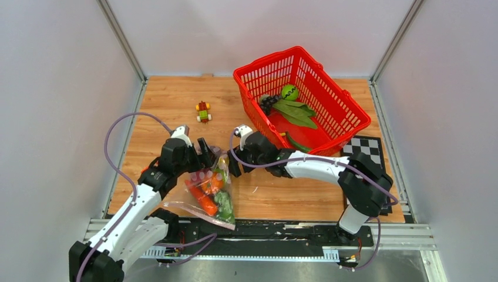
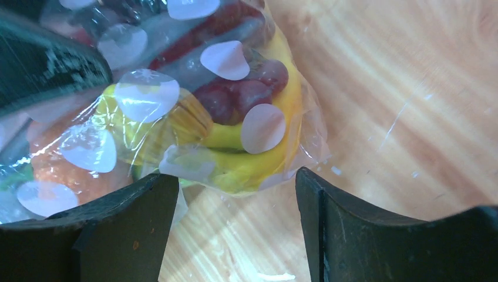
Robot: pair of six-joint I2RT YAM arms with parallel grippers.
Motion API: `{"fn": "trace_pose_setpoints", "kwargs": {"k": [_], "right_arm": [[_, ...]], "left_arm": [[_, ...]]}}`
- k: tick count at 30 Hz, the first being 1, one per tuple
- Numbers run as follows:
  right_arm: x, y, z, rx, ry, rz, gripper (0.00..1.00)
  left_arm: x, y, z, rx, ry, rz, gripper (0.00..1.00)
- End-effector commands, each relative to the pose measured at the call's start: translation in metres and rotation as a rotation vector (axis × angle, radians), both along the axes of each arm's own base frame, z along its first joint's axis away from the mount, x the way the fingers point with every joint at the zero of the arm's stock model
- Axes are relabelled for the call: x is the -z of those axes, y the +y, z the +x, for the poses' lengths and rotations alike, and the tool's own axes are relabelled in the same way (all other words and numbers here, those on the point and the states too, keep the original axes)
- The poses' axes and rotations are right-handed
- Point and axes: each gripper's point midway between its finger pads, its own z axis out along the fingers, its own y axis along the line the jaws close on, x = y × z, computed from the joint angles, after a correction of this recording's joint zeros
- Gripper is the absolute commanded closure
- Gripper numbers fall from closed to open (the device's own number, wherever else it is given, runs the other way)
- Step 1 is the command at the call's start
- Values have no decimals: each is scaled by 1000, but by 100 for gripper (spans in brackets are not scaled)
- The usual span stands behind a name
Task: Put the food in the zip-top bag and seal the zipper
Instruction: Move the zipper food storage bag to the center of the board.
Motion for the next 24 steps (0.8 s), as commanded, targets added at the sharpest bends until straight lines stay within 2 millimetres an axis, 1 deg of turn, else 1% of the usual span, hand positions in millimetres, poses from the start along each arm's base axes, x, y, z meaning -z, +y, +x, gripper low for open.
{"fn": "trace_pose_setpoints", "kwargs": {"k": [1, 4, 6, 7, 9, 12, 14, 16, 18, 20, 22, 24], "right_arm": [[-47, 24, 26, -74, -84, 87, 27], [-55, 21, 35, -93, -98, 47, 27], [-61, 19, 35, -107, -107, 35, 27], [-62, 16, 35, -105, -110, 26, 27], [-63, 9, 31, -113, -113, 9, 27], [-72, -1, 21, -132, -123, -8, 27], [-82, -3, 10, -168, -133, 16, 27], [-91, -3, -1, -206, -138, 41, 28], [-98, -2, -15, -250, -137, 70, 28], [-103, 2, -34, -324, -118, 105, 28], [-104, 6, -57, -409, -83, 133, 29], [-97, 9, -78, -463, -49, 127, 29]], "left_arm": [[-31, -34, 25, 70, -115, -168, 2], [-39, -37, 31, 70, -130, -182, 2], [-41, -29, 32, 40, -135, -149, 2], [-42, -21, 30, 15, -140, -120, 1], [-43, 3, 24, -59, -150, -28, 0], [-52, 33, 12, -146, -179, 67, 0], [-57, 46, 3, -178, -197, 102, 0], [-61, 53, -3, -190, -211, 117, 0], [-62, 56, -8, -193, -213, 124, 0], [-63, 55, -9, -180, -216, 119, 0], [-64, 52, -10, -158, -212, 120, 0], [-61, 54, -14, -156, -185, 134, 0]]}}
